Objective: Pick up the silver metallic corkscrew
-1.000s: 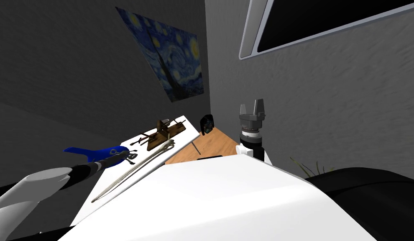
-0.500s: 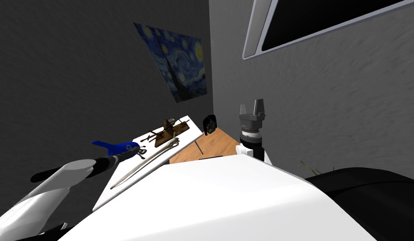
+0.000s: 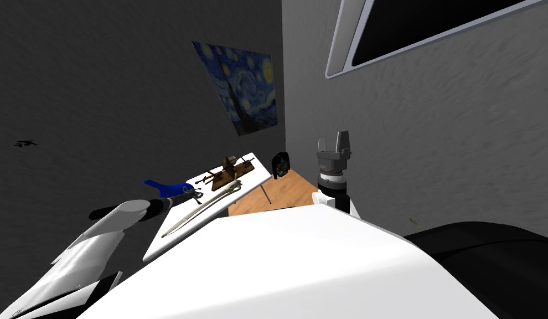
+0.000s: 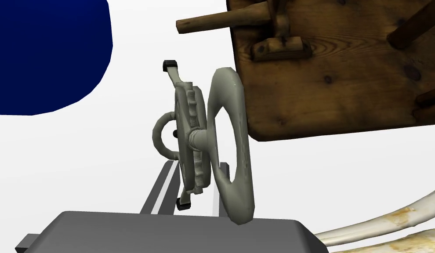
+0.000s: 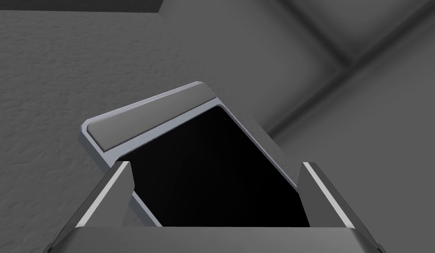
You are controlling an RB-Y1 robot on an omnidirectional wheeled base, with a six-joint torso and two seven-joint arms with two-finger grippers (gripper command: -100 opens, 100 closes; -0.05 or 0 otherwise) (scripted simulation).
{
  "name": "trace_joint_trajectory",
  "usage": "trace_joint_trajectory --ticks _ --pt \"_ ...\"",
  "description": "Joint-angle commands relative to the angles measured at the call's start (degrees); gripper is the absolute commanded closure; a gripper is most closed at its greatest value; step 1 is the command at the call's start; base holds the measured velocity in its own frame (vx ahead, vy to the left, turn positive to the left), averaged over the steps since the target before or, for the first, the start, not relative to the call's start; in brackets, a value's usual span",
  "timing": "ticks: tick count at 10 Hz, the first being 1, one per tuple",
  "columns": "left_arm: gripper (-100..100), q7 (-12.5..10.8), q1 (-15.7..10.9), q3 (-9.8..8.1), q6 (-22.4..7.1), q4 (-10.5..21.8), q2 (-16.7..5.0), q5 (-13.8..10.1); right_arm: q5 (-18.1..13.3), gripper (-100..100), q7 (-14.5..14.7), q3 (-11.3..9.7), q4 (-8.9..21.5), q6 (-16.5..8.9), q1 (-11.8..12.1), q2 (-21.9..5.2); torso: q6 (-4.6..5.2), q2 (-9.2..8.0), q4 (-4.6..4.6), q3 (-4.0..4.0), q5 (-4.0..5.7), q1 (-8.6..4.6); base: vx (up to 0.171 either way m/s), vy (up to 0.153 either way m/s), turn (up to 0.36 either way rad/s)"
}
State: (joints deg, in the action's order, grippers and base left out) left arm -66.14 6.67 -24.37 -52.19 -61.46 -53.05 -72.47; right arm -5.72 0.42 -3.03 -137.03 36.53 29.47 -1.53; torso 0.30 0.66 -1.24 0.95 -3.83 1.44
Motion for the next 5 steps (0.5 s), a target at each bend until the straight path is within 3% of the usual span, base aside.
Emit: trace_joint_trajectory --ticks 1,2,3,5 --pt "100 0.7 0.1 -0.36 -0.3 -0.2 0.6 2.6 0.0 0 0.0 0.0 0.0 0.0 0.0 0.0 0.00 0.00 0.00 0.00 0.00 0.00 0.003 0.008 -0.046" --pt "100 -2.0 -2.7 -0.75 -3.1 -3.2 3.2 4.4 0.0 0 0.0 0.0 0.0 0.0 0.0 0.0 -0.05 0.10 -0.06 0.08 -0.07 0.09 -0.020 0.053 0.359" --pt "100 -2.0 -3.7 -0.75 -3.8 -4.6 4.8 6.1 0.0 0 0.0 0.0 0.0 0.0 0.0 0.0 -0.21 0.08 -0.06 0.07 -0.09 0.25 -0.011 0.065 0.201" --pt "100 -2.0 -4.2 -0.75 -3.8 -4.6 4.8 9.2 0.0 0 0.0 0.0 0.0 0.0 0.0 0.0 0.03 0.20 -0.07 0.13 -0.19 0.32 0.000 0.025 -0.056"
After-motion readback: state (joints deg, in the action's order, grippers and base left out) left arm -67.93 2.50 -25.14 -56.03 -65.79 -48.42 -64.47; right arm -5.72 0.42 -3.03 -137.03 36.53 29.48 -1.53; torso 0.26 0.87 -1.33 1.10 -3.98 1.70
